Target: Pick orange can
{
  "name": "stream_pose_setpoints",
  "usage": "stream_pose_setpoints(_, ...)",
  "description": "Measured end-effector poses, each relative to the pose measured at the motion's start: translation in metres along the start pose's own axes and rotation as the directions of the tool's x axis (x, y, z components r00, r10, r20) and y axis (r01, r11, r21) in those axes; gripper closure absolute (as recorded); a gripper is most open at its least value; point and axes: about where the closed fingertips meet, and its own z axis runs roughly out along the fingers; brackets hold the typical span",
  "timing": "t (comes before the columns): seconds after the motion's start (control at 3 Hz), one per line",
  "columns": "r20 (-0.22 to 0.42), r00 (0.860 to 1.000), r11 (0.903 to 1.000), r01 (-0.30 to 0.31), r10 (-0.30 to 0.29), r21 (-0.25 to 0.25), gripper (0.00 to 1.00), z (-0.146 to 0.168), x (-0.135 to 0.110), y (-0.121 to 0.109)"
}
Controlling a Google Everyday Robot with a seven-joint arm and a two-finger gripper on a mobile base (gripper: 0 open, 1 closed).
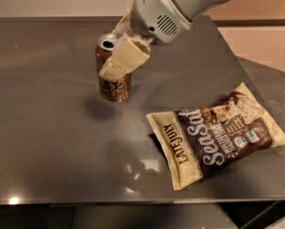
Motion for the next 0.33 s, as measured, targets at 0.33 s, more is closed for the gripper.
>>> stream_pose_setpoints(0.33, 0.000, 1.000, 1.0000, 0.000, 0.000, 0.000, 1.00, 0.0000, -0.0001, 0.0000)
